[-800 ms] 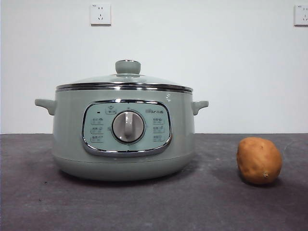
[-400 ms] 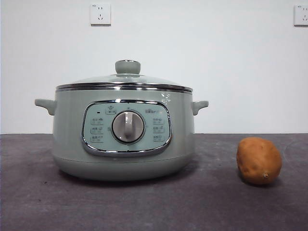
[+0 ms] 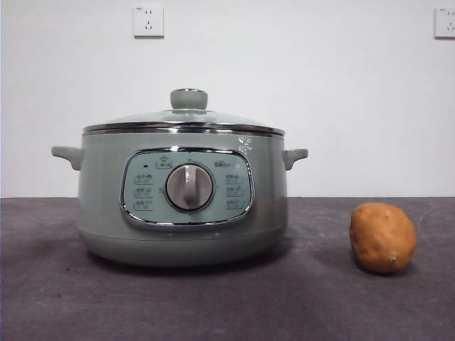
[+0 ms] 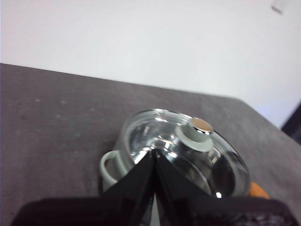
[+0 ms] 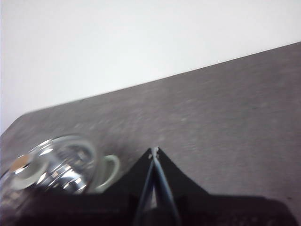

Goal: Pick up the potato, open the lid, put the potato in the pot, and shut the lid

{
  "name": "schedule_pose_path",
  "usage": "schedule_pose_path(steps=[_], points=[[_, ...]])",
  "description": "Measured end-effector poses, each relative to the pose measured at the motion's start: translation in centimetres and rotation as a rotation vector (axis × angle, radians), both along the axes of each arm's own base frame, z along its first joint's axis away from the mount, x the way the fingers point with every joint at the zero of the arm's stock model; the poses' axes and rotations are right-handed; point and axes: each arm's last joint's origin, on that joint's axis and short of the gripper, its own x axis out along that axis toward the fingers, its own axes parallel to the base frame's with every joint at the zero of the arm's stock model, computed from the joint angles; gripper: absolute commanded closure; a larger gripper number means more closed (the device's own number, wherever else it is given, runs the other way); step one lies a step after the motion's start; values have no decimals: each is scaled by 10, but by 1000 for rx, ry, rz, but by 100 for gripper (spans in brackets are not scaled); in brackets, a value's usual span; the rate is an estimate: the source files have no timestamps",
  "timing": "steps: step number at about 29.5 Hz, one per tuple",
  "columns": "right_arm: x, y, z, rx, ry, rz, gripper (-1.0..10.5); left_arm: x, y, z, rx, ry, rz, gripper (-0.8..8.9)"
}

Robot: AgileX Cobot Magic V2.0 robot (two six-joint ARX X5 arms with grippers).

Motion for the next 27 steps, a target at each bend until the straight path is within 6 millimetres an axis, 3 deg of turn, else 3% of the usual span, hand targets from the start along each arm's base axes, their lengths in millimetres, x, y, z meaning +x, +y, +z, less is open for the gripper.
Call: schedule_pose_path(steps=[4,9,10,13,15,22,27], points=[[14,4,19,-2,48,135,948,10,-1,25,29,4,-98,818],[32,10,15,31,132,301,933,25,-2,43,20,17,-199,784],[35,11,13,38,153,318,883,28,-2,44,16,26,-210,722],[43,12,7,43,196,333,558,35,-2,42,12,53,-220,504],[46,12,5,45,213,332,410,40,-2,40,8,75,-224,465],[57,16,-2,48,277,344,415,46,-6,38,7,94,-252,467],[71,33,-15,6,368,326,415,53,-10,34,3,121,-284,467]])
